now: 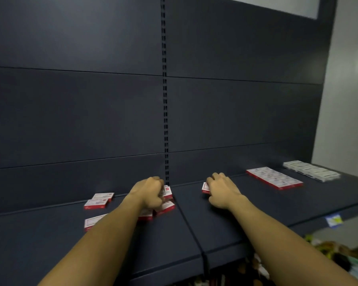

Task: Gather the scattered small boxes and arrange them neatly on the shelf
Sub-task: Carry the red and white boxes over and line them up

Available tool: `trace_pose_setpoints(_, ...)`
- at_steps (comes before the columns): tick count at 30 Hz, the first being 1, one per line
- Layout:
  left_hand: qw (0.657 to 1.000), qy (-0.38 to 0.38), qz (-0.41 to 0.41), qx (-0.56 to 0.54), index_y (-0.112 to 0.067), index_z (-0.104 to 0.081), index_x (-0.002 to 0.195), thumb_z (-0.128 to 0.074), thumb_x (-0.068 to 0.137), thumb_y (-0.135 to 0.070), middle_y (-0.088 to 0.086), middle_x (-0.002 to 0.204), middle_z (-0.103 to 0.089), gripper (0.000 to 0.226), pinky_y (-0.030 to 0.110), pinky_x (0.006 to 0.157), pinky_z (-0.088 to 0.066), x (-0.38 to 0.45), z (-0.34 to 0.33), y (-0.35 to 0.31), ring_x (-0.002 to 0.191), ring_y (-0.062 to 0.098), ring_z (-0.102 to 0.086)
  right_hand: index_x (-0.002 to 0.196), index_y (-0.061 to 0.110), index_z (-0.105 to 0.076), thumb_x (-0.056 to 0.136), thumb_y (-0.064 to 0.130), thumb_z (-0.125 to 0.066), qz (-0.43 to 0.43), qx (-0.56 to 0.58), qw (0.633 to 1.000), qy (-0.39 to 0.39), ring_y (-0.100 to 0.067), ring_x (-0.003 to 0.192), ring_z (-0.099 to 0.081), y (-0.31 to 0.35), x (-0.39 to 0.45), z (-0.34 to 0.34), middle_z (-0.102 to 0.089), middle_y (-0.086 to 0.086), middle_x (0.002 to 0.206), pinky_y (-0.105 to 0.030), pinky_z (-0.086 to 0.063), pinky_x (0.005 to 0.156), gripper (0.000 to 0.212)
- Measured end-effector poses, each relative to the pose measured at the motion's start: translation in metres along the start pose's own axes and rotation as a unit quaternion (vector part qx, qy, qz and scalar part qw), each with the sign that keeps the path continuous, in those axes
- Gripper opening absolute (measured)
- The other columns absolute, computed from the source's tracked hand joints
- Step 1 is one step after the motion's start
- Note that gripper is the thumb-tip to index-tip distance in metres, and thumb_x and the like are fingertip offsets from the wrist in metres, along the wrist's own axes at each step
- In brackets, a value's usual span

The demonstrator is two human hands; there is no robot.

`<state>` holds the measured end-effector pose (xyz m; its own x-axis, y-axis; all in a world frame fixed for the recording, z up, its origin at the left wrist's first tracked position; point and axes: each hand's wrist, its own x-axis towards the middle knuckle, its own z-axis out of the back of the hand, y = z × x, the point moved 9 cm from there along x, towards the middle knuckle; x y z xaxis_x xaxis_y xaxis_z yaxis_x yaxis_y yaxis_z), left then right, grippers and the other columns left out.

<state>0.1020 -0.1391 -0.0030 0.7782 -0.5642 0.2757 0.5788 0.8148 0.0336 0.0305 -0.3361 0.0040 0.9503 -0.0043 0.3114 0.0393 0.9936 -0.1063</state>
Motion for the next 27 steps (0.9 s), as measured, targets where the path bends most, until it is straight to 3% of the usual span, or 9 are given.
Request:
trace_pose_setpoints(12,0.996,0.002,-0.089,-0.014,-0.018,-0.058,0.110,-0.060,0.086,-0.028,-0.002,0.114,-0.055,0.026,0.035,0.080,-0.049,0.058,-0.011,-0.162,0.101,0.024,-0.059,0.123,0.009,-0.053,0.084,0.021,-0.064,-0.111,0.010,0.994,0.008,-0.030,0.122,-0.045,-0.156,-0.076,0.002,-0.047,-0.012,0.129,-0.038,-0.042,0.104,0.042)
trace_pose_setpoints(18,0.994,0.013,-0.112,-0.012,-0.018,-0.058,0.113,-0.062,0.088,-0.033,0.000,0.115,-0.055,0.029,0.035,0.082,-0.049,0.076,-0.015,-0.244,0.098,0.022,-0.058,0.131,0.008,-0.049,0.084,0.017,-0.066,-0.134,0.002,0.991,-0.001,-0.028,0.123,-0.047,-0.226,-0.115,0.011,-0.049,-0.011,0.132,-0.036,-0.041,0.102,0.051)
trace_pose_setpoints(27,0.991,-0.009,-0.134,-0.010,-0.019,-0.059,0.110,-0.063,0.088,-0.033,0.001,0.117,-0.057,0.026,0.035,0.083,-0.049,0.091,-0.010,-0.349,0.102,0.023,-0.058,0.123,0.008,-0.049,0.080,0.014,-0.066,-0.153,-0.013,0.988,-0.010,-0.029,0.118,-0.049,-0.318,-0.173,0.019,-0.053,-0.011,0.127,-0.037,-0.044,0.099,0.046)
